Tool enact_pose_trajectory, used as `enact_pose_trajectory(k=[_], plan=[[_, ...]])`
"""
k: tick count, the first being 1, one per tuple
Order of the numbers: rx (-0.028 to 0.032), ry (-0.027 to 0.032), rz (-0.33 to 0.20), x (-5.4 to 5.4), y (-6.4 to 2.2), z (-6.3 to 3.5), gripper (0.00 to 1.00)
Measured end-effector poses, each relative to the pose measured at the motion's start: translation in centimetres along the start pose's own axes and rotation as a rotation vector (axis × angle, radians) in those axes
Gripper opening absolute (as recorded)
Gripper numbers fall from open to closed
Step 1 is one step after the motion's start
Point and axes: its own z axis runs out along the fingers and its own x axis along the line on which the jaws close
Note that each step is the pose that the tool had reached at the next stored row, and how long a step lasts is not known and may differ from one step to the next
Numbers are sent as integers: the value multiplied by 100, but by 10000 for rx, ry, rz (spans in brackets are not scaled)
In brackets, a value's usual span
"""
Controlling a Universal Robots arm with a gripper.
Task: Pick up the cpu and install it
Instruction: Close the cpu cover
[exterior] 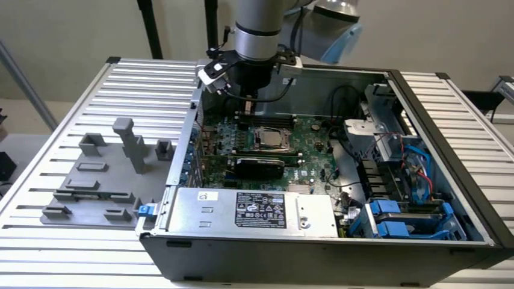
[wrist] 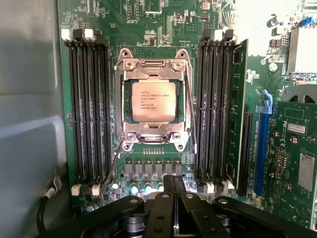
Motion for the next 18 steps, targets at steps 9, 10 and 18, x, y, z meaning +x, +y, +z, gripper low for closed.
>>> enact_pose_trajectory(k=[9, 10, 18], plan=[[27, 1223, -182, 2, -4, 3, 11], [31, 1350, -242, 2, -4, 2, 11], [73, 1428, -1457, 2, -4, 3, 11]])
